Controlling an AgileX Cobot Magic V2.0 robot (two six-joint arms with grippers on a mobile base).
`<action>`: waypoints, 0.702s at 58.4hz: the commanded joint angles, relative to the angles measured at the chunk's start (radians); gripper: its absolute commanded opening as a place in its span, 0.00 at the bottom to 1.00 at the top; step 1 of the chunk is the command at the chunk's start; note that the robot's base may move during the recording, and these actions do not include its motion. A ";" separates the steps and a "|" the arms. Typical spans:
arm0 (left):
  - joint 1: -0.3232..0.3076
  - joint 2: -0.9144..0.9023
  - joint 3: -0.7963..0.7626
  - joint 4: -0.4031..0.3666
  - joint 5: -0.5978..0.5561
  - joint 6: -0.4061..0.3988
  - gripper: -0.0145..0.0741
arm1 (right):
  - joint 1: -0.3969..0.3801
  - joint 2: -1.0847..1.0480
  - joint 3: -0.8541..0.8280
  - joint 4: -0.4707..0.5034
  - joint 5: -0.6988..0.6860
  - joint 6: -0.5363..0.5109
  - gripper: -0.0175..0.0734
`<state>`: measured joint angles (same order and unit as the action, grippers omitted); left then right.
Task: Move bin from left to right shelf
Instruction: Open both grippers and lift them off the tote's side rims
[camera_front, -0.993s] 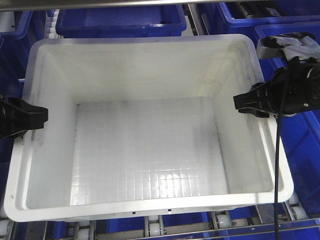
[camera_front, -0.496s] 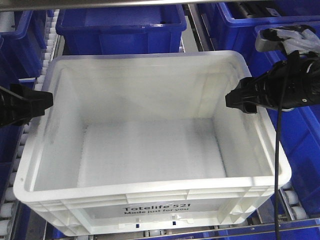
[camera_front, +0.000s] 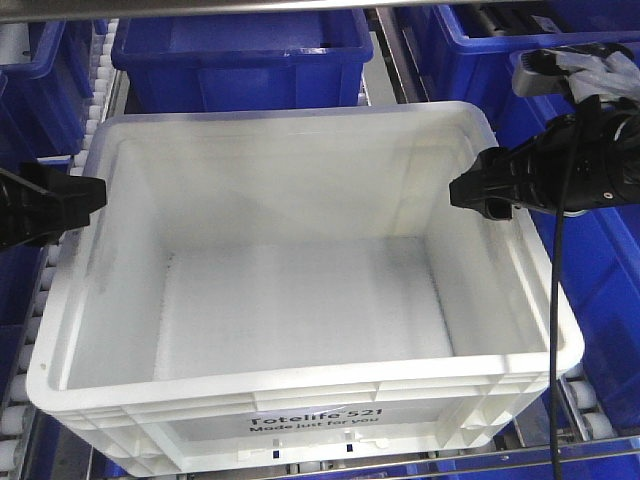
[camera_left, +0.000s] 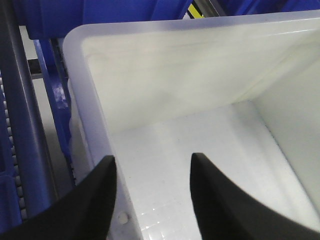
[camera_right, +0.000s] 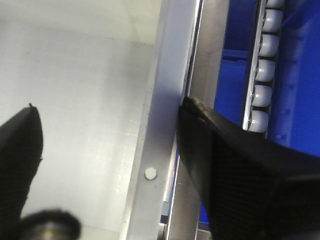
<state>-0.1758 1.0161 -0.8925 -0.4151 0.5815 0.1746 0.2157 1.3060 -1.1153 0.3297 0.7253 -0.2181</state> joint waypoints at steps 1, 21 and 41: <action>-0.004 -0.018 -0.038 -0.026 -0.069 -0.001 0.54 | 0.003 -0.032 -0.035 0.016 -0.064 -0.013 0.77; -0.004 -0.018 -0.038 -0.027 -0.122 -0.001 0.54 | 0.003 -0.032 -0.035 0.028 -0.082 -0.013 0.77; -0.004 -0.071 -0.034 -0.024 -0.103 0.028 0.54 | 0.003 -0.137 0.014 0.022 -0.205 -0.036 0.74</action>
<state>-0.1758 0.9869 -0.8925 -0.4159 0.5387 0.1813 0.2157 1.2420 -1.0991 0.3368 0.6377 -0.2353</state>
